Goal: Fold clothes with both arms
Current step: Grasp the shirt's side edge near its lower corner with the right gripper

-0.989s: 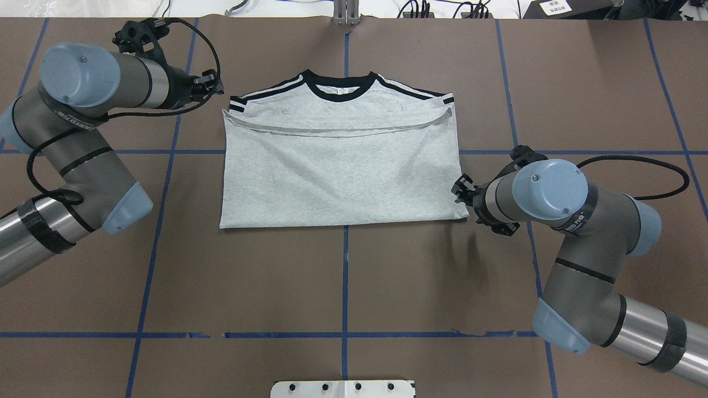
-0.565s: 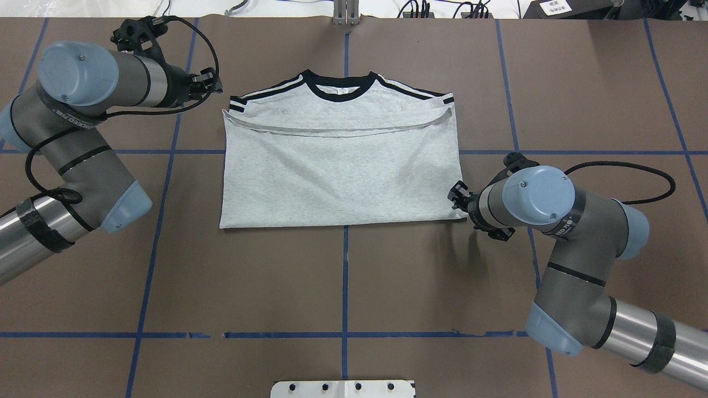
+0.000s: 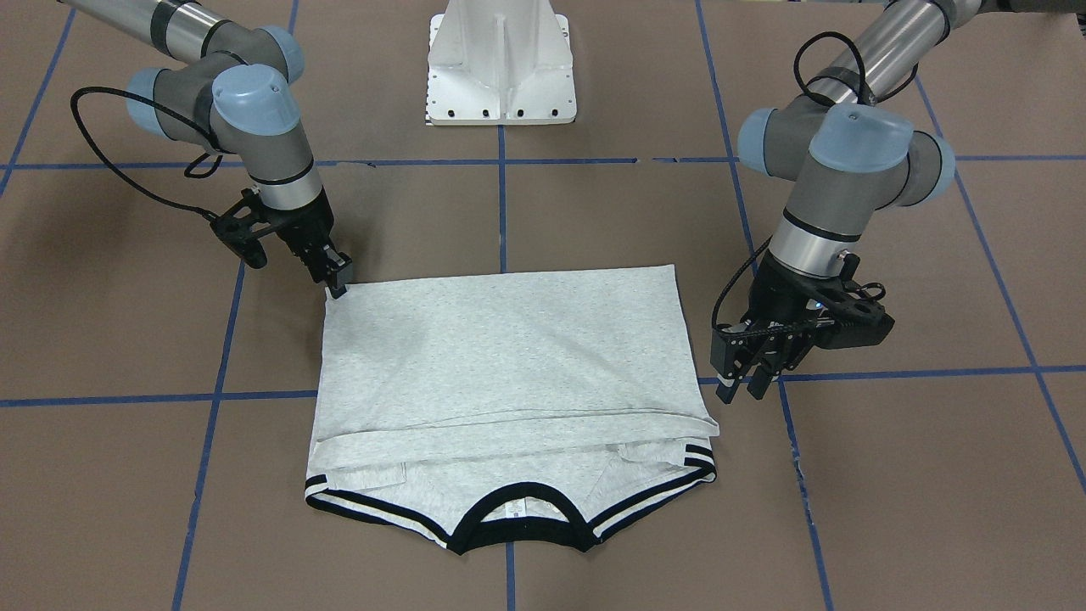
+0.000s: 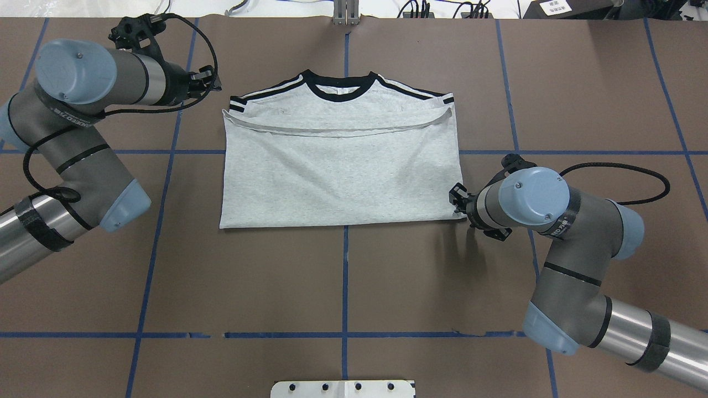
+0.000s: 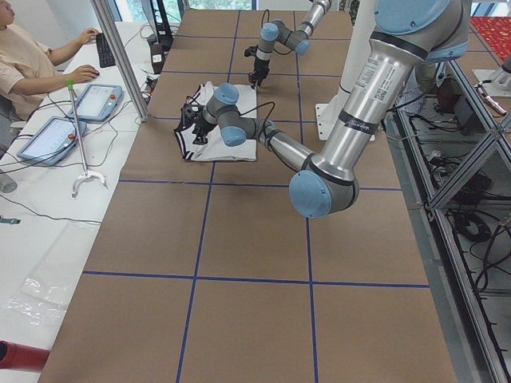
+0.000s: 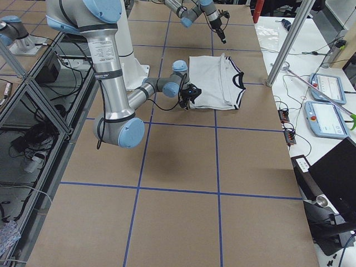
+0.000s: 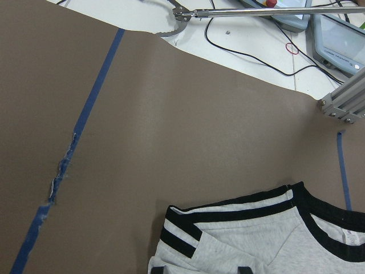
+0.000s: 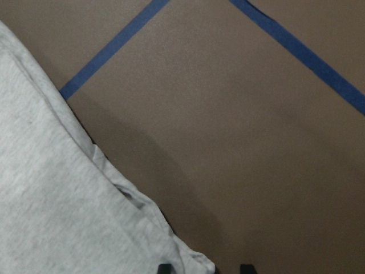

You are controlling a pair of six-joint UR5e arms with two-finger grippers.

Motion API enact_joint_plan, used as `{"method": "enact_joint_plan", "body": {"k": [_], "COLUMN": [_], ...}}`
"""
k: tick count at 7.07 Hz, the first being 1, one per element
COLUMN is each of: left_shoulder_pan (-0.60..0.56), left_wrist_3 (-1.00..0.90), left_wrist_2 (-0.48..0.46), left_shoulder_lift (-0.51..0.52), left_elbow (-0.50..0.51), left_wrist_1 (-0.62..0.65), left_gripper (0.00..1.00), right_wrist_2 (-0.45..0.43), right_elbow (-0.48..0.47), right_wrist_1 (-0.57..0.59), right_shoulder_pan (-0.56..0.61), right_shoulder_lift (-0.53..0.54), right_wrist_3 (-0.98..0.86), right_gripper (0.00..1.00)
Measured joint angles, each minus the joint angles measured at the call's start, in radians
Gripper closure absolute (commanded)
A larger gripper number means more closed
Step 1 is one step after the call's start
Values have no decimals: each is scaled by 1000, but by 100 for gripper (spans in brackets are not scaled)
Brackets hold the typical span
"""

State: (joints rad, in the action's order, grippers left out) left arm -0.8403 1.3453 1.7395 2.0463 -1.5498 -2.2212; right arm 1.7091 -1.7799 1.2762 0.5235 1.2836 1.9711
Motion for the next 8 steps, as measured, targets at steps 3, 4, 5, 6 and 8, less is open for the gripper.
{"method": "enact_joint_plan", "body": {"k": [3, 4, 5, 6, 8], "left_shoulder_pan": [-6, -6, -6, -5, -5], "left_wrist_3": [0, 0, 0, 0, 1], "left_wrist_2": [0, 0, 0, 0, 3], "left_shoulder_lift": [-19, -29, -34, -36, -37], "left_elbow": [-19, -29, -34, -36, -45], "left_wrist_1": [1, 1, 1, 2, 2], "left_gripper": [47, 47, 47, 47, 32], "right_wrist_2": [1, 1, 2, 5, 34], "right_elbow": [0, 0, -1, -18, -128], "right_wrist_1": [0, 0, 0, 0, 10], "right_shoulder_pan": [2, 4, 8, 14, 15], "right_shoulder_lift": [-15, -19, -22, -23, 21], "right_wrist_3": [2, 2, 3, 6, 41], "right_gripper": [100, 100, 100, 100, 100]}}
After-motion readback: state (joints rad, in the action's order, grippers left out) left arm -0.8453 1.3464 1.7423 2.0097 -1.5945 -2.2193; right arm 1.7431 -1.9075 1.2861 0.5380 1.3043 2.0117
